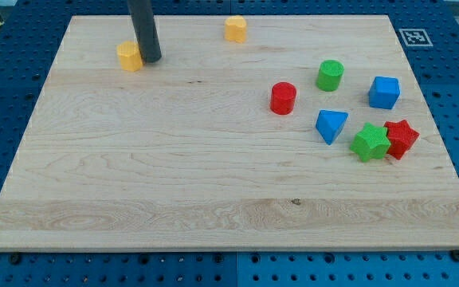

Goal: Push yellow hexagon to the top left

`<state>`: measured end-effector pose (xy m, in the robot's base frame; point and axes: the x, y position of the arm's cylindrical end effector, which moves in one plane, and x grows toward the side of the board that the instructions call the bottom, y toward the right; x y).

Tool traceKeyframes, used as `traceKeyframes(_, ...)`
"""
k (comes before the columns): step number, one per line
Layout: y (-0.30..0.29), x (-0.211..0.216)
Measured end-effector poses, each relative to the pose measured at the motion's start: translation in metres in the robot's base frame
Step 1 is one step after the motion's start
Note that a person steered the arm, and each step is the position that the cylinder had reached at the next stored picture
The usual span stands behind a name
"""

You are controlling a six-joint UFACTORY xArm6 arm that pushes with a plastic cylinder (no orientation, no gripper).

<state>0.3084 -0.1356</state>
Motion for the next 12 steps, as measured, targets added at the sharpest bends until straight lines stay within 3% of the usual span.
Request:
traceKeyframes(2, 0.000, 0.034)
traceKeyframes(5, -0.035, 0.040)
traceKeyframes(12, -0.044, -0.041)
